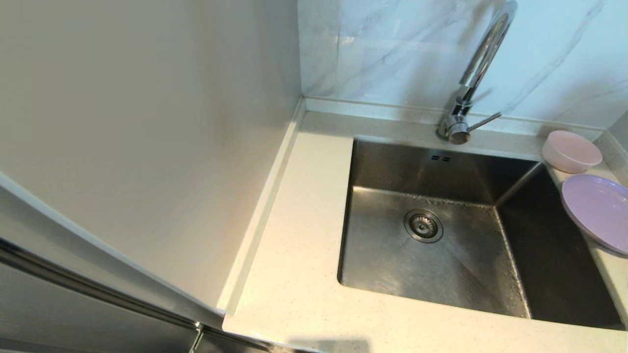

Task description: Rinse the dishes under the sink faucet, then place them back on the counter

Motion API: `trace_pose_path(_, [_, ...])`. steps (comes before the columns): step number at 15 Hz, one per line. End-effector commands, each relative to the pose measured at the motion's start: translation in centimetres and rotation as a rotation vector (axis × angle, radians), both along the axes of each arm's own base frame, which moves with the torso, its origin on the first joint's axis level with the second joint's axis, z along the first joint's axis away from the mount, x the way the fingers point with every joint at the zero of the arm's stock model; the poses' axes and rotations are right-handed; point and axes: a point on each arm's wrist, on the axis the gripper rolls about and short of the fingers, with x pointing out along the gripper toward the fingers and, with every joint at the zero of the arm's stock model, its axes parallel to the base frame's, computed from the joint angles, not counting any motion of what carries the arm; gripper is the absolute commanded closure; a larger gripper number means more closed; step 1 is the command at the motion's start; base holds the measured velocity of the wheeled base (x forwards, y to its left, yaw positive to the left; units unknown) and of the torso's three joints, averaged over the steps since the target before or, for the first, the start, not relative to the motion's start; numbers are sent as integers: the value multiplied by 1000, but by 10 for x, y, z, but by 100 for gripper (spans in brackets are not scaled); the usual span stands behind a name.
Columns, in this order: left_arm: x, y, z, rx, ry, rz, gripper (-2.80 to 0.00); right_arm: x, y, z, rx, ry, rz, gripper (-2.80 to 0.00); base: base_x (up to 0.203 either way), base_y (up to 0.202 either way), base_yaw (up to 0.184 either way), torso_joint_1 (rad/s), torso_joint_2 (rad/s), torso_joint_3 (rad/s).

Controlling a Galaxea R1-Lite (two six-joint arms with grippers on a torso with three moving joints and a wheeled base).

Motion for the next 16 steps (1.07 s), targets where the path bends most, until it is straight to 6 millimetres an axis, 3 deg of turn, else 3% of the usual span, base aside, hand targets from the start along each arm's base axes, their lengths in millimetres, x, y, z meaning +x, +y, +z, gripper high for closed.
trace_pose_path(1, [0,0,0,0,0,0,0,1,0,-2,0,11,0,0,0,0,0,0,0,0])
trace_pose_path(16, [0,0,0,0,0,0,0,1,0,-2,0,10,0,0,0,0,0,0,0,0])
